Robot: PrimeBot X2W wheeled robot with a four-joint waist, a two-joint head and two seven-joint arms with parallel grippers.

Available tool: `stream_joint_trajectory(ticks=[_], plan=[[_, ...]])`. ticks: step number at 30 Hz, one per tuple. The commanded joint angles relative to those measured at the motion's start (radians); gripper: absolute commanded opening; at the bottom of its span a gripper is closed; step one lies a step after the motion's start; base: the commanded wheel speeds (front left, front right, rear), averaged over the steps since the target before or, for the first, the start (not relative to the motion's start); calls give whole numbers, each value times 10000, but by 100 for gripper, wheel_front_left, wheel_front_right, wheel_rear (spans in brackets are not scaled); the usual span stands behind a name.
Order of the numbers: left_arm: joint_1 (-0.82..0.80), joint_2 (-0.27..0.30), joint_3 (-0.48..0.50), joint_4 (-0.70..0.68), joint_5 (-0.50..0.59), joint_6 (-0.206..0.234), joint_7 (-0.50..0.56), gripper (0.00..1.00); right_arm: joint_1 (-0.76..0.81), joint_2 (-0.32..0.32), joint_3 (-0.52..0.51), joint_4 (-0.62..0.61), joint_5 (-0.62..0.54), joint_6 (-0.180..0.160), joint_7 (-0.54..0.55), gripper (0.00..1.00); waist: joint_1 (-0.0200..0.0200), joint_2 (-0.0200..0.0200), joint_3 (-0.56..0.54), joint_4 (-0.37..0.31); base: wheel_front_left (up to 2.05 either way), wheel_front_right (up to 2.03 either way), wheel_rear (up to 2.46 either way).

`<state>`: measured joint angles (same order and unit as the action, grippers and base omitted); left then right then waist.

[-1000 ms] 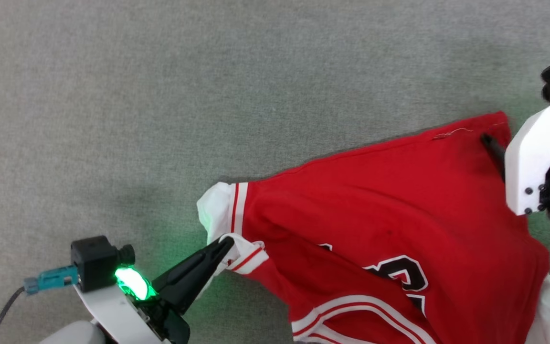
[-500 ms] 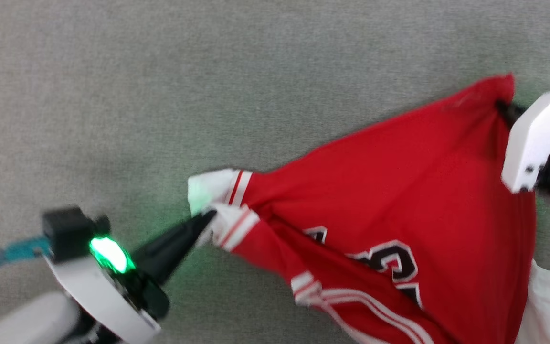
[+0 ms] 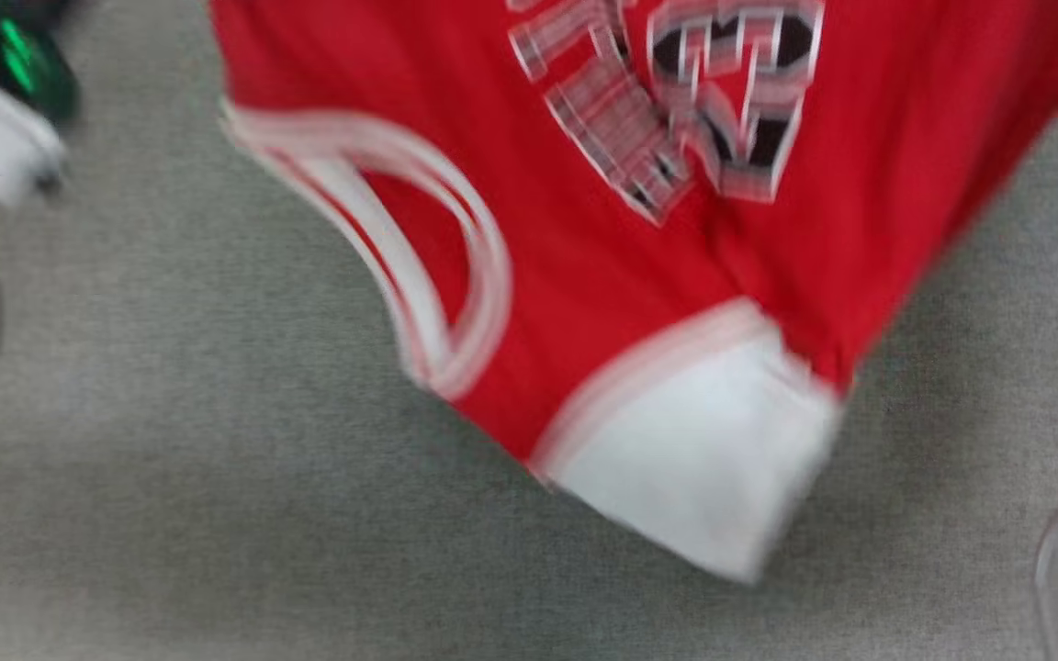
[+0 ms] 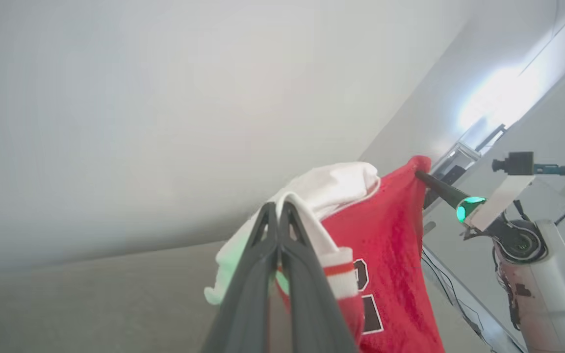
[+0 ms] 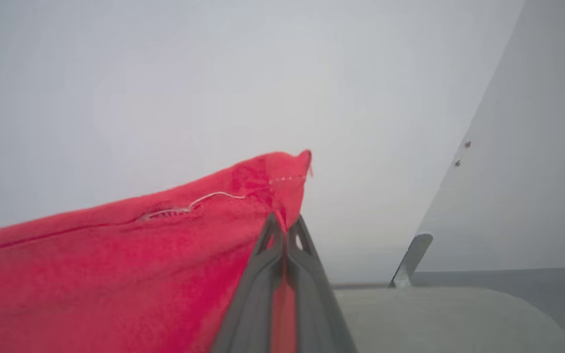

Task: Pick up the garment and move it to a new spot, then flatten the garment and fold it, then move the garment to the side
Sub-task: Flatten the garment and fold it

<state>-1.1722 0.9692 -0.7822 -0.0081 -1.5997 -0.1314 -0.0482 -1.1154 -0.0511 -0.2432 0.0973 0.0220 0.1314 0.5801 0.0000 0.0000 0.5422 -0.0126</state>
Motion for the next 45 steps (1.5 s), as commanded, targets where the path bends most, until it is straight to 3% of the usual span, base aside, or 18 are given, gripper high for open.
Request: stream_joint_trajectory(ticks=[1, 5, 11, 17, 20, 23, 27, 29, 36, 45], plan=[[-654, -140, 257, 405, -138, 18, 357, 0, -705, -4, -238, 233, -203, -15, -455, 0, 0, 0, 494, -385, 0, 0, 0], [-2555, -552, 910, 1672, -69, 18, 1082, 0, -2576, -9, -835, 1070, -716, -17, -1731, 0, 0, 0, 874, -618, 0, 0, 0], [-5162, -1266, 1684, 2992, 523, 21, 735, 0, -4729, -23, -1862, 2233, -1375, -25, -3274, 0, 0, 0, 1011, -744, 0, 0, 0], [-5374, -1535, 2066, 3060, 25, 20, 632, 0, -4765, -31, -1860, 3487, -1689, -26, -3839, 0, 0, 0, 958, -674, 0, 0, 0], [-4327, -1482, 2079, 2618, -236, 20, 574, 0, -3940, -22, -1682, 4091, -1735, -26, -4112, 0, 0, 0, 827, -599, 0, 0, 0], [-2797, -1132, 2304, 1731, -489, 17, 503, 0, -2814, -11, -870, 4390, -1573, -22, -4282, 0, 0, 0, 636, -619, 0, 0, 0], [-21, -793, 2672, -18, -867, 17, 332, 0, -1022, -23, -95, 4065, -1213, -19, -4344, 0, 0, 0, 386, -646, 0, 0, 0], [1433, -661, 2870, -574, -676, 17, 12, 0, 7, -4, 176, 3612, -1032, -19, -4280, 0, 0, 0, 211, -574, 0, 0, 0], [5751, -1151, 2984, -1915, -87, 15, -1391, 0, 3624, 7, 936, 1302, -32, -17, -3379, 0, 0, 0, -553, -363, 0, 0, 0], [9141, -1330, 2720, -3035, 807, 17, -2089, 0, 7620, -83, 1367, -1992, 910, -17, -1565, 0, 0, 0, -1538, -222, 0, 0, 0]])
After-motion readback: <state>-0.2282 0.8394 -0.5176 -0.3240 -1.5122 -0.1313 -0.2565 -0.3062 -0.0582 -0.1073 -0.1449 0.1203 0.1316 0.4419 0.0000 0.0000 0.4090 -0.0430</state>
